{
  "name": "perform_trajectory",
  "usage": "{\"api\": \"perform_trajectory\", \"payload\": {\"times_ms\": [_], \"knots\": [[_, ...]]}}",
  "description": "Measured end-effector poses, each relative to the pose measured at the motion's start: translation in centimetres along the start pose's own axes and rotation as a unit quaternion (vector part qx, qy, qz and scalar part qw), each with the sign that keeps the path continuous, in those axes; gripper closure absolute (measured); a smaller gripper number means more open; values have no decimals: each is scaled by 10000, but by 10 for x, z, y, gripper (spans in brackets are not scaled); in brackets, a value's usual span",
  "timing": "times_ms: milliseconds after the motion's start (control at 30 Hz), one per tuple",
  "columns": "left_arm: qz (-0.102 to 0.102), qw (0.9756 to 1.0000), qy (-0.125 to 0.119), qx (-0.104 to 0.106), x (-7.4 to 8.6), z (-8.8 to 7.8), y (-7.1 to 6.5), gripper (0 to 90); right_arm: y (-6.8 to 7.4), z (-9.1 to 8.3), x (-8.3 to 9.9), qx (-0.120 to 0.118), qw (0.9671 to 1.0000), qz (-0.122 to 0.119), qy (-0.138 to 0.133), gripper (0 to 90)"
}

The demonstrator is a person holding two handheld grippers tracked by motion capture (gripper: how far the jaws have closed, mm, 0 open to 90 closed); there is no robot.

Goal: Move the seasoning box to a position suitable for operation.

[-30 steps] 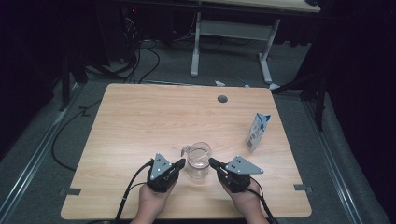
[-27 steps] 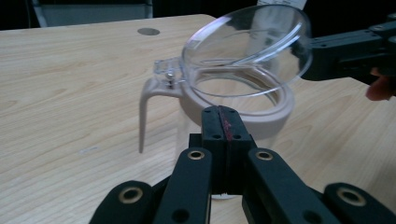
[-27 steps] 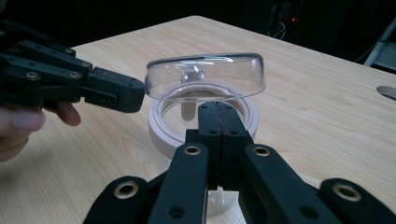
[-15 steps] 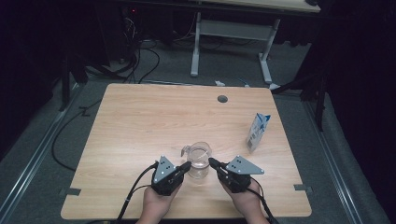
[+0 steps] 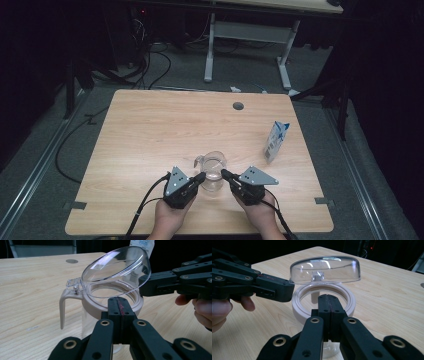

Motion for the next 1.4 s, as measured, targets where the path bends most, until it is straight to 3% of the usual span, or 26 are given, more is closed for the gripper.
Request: {"api": "perform_trajectory", "payload": {"times_ms": [567,1400], "knots": [[-142,9998,-126,-31,-7,0,4,900,1,3,1,19,10000,-75,-57,900],[-372,9988,-233,-237,-14,1,21,900,1,3,2,3,9999,-103,-80,900]]}}
Point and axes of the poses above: each handheld gripper's, and its own axes: z roughly forward along the jaws, x roughly out of its underside, y roughly to its left, the point moved 9 cm from there along z, roughly forward along the jaws, and after that the axes turned 6 degrees about -x, right-handed, at the moved point
